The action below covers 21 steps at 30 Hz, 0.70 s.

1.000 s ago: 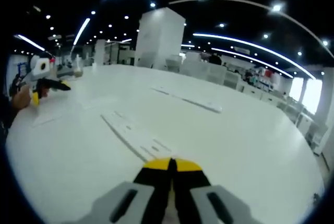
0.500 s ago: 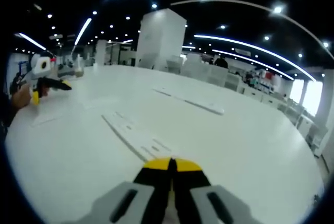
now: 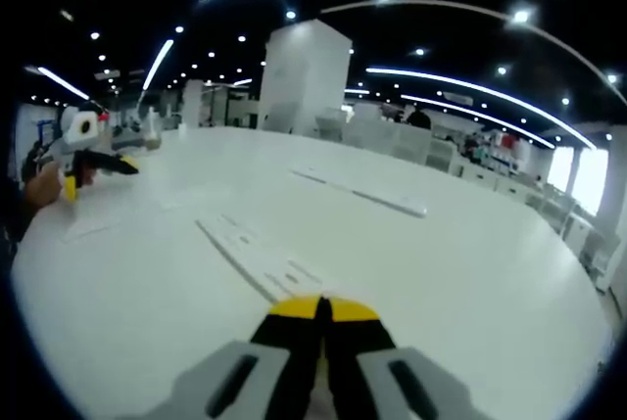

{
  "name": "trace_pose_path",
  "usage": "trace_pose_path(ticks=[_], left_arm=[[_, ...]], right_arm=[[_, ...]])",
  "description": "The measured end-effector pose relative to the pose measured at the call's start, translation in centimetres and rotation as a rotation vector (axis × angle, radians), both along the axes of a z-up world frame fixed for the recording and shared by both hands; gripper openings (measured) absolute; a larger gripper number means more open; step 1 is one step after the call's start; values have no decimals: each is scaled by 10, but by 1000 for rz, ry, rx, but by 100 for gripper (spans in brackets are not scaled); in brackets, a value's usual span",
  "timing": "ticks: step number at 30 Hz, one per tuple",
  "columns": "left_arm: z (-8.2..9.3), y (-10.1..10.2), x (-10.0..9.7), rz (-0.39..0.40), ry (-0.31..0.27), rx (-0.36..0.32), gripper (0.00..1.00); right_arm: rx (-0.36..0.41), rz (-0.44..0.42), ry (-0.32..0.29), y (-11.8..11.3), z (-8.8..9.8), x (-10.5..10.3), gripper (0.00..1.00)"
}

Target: Locate the socket holder cover, grip the socket holder cover, clip it into the socket holder slot.

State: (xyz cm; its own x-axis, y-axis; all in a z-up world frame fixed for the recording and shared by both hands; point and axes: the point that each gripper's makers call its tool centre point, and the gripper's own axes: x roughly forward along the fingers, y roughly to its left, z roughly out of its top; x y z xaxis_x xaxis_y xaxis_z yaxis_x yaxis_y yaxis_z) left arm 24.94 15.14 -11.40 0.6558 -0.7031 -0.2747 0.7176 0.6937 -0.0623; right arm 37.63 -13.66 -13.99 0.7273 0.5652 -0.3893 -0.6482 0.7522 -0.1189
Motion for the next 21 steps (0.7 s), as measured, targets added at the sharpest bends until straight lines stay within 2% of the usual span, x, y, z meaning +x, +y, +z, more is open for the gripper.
trace_pose_path(ticks=[21], left_arm=[[0, -1, -1, 0, 1, 2, 85]], right_arm=[[-25, 30, -37, 8, 1, 0, 4]])
